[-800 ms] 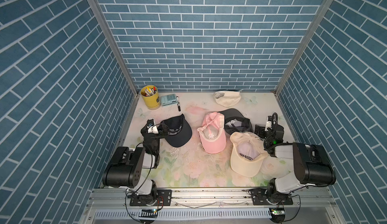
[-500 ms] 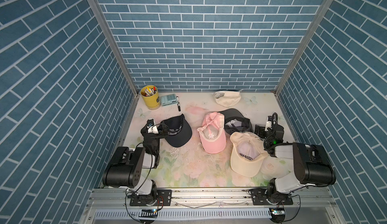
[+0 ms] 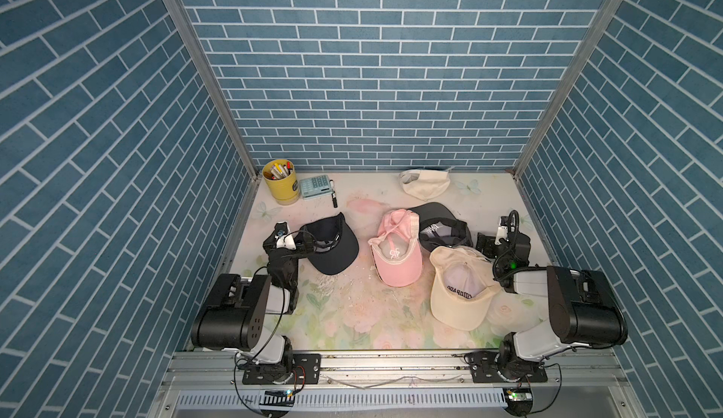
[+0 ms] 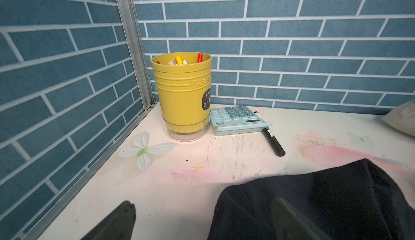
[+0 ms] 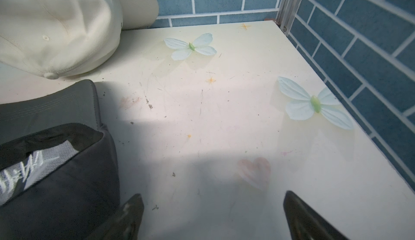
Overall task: Open the adjustable buckle of the baseball cap
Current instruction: Pick up the baseball cap from the center of the board.
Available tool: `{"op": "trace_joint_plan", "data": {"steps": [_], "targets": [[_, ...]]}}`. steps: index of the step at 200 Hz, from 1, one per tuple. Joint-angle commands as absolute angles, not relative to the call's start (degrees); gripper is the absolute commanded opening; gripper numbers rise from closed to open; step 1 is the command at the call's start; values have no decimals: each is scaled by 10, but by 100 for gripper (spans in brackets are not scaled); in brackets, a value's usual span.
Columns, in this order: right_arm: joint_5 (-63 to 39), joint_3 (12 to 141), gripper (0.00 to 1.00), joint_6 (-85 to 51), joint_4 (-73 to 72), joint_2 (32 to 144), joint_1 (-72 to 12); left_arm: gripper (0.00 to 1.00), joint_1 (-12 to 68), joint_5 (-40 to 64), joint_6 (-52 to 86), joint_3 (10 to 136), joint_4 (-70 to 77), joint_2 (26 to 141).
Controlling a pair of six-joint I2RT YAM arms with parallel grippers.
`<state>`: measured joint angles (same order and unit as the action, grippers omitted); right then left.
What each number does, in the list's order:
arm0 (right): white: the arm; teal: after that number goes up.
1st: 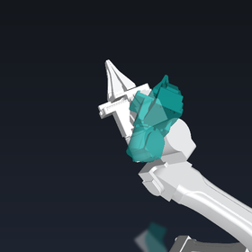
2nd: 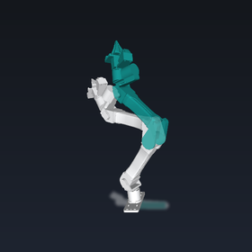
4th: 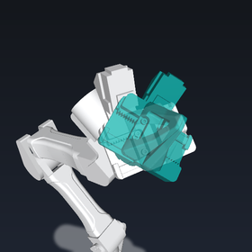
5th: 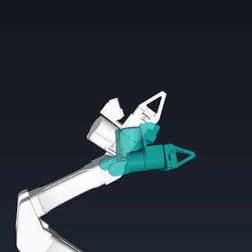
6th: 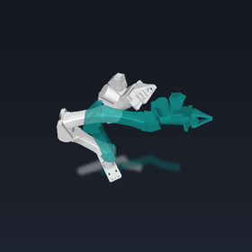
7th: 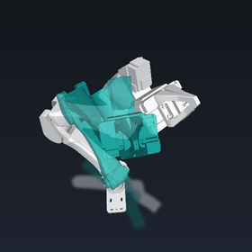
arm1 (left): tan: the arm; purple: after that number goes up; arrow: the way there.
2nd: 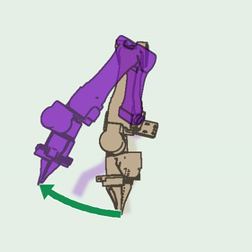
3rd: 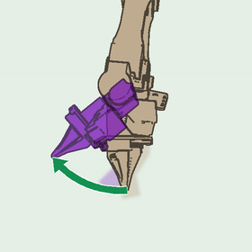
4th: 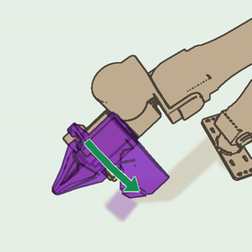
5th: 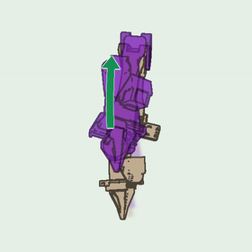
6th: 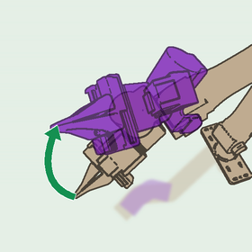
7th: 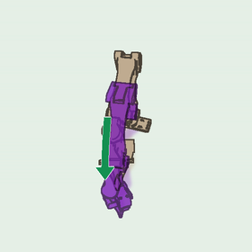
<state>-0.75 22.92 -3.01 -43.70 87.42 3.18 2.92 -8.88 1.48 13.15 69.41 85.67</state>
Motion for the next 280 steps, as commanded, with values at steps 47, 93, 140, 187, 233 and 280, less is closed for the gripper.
{"op": "trace_joint_plan", "data": {"steps": [47,93,140,187,233,280], "targets": [[86,454,95,-43,-19,768,35,98,96,-11,2,326,346,697],[14,554,96,-99,118,758,71,89,325,11,-47,498,208,784],[-127,602,94,-162,164,755,159,68,459,101,-77,622,202,940],[-141,591,94,-145,186,737,165,62,496,216,-37,684,158,1047],[-168,600,92,-146,189,750,166,62,500,254,-16,683,123,1074],[-187,593,91,-136,186,754,166,62,501,291,-2,697,121,1107]]}}
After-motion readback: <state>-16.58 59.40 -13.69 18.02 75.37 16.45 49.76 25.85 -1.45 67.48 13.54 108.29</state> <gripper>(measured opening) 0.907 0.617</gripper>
